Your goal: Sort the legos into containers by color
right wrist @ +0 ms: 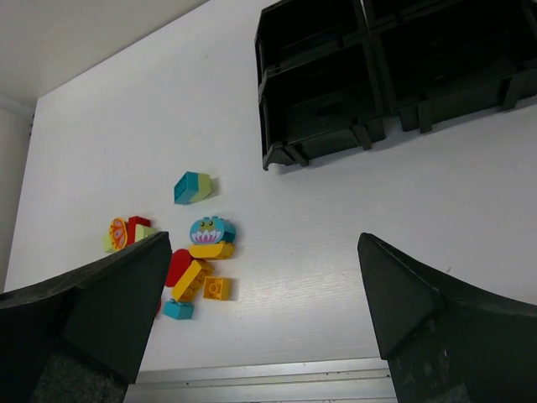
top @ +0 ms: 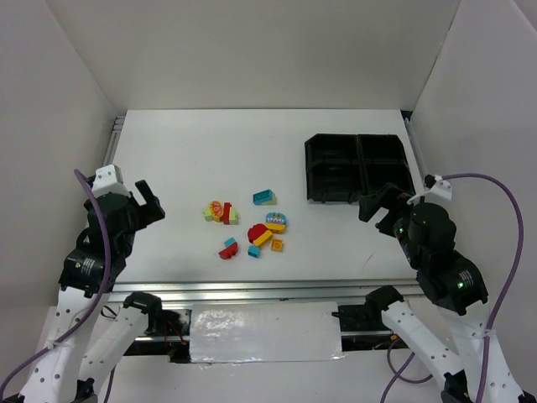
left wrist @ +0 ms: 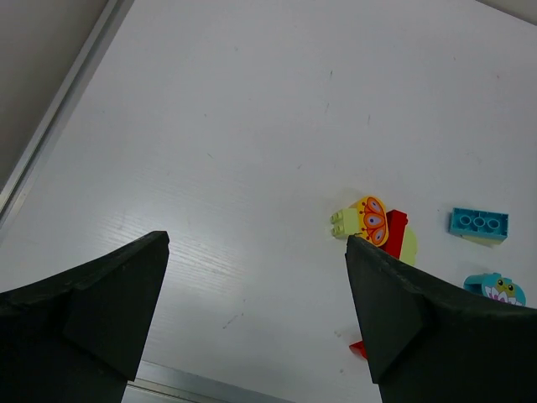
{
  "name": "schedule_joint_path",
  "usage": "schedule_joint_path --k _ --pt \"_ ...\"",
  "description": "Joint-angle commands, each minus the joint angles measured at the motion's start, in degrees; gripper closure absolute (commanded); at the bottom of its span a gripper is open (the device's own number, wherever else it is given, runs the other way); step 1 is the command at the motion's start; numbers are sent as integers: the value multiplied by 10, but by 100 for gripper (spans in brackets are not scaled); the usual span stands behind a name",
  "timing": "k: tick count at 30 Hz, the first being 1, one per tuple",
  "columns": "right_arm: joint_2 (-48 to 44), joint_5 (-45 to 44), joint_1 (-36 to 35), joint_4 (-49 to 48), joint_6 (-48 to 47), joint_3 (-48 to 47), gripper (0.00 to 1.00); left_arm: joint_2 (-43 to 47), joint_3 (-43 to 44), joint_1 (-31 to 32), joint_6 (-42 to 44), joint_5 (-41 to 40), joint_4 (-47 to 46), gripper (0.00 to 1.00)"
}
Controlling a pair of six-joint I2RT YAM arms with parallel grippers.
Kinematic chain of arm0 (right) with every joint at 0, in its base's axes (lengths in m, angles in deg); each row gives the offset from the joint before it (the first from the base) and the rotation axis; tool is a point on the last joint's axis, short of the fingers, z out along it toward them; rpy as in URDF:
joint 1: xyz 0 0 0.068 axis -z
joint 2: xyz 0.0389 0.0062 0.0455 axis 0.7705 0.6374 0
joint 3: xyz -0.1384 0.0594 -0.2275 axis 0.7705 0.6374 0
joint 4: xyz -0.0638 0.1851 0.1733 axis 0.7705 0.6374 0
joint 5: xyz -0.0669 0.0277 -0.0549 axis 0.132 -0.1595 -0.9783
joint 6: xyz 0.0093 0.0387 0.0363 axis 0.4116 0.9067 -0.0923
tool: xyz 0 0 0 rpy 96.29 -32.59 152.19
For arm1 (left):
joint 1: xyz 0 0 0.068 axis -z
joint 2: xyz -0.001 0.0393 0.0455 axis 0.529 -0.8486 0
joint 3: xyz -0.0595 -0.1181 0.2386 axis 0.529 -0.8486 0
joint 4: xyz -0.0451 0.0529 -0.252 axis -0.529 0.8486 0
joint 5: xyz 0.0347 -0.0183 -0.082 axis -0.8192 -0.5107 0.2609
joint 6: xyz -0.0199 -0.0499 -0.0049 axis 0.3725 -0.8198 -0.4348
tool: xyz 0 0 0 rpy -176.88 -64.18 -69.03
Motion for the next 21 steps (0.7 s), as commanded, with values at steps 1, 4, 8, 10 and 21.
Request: schedule_joint_path --k 1,4,8,10,21 --pt "0 -19 -6 -2 6 -17 0 4 0 -4 -11 -15 -10 0" --pt "0 -5 -6 -6 -2 -16 1 2 0 -5 -12 -17 -10 0" --pt "4 38 -6 -27 -11 -5 1 -9 3 -6 -16 -20 -5 0" --pt "21 53 -7 -24 -5 -10 1 -9 3 -6 -16 -19 -6 0" --pt "279 -81 -277 -90 155 25 0 -19 1 -15 -11 -13 -8 1"
